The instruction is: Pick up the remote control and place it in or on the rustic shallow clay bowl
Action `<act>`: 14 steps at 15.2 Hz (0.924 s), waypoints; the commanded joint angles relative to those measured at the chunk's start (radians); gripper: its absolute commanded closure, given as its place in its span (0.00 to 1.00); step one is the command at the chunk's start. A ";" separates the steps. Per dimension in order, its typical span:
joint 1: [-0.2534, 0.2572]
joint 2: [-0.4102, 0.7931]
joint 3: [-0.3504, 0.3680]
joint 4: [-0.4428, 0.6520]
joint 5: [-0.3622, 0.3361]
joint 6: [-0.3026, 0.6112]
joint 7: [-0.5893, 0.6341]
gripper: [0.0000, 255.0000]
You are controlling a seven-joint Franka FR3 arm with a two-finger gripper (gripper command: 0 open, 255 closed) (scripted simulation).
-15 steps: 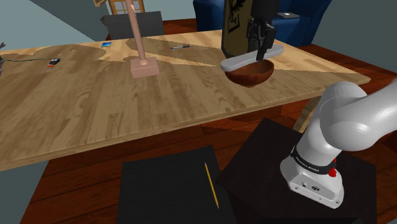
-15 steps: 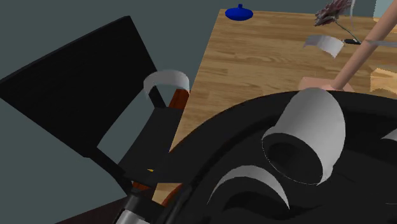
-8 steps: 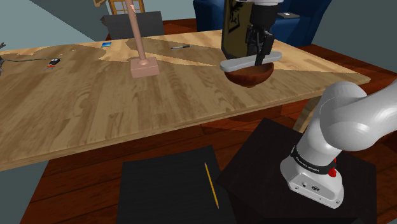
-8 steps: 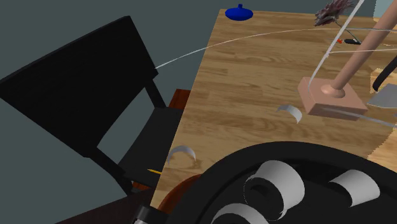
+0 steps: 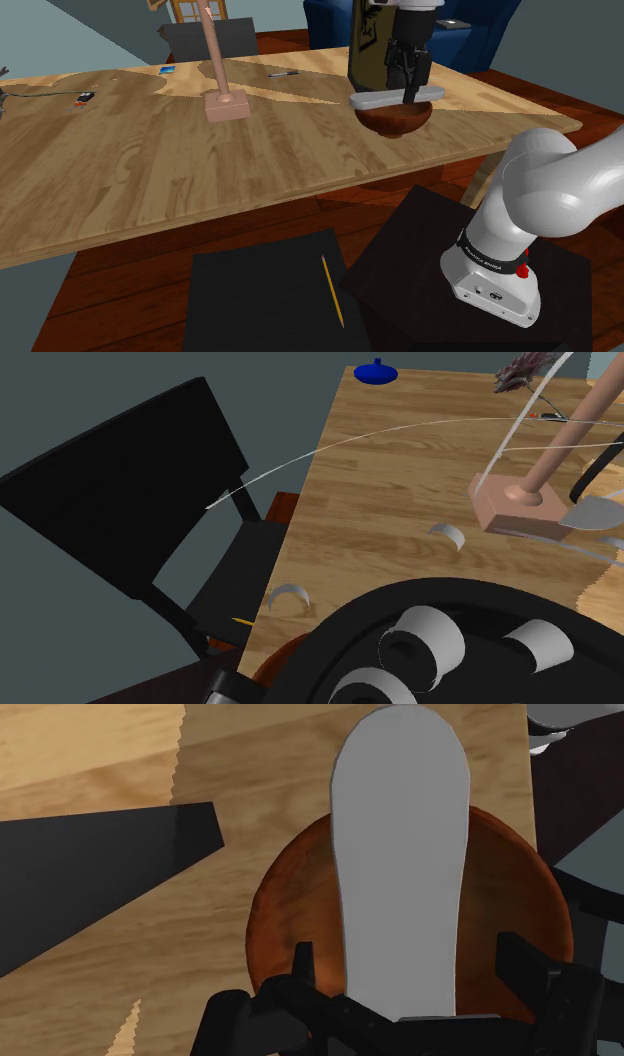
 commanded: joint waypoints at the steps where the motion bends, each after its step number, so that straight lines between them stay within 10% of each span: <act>1: 0.000 0.000 0.000 0.000 0.000 0.000 0.000 0.00; 14: 0.005 0.036 0.007 0.150 0.008 -0.114 -0.004 0.00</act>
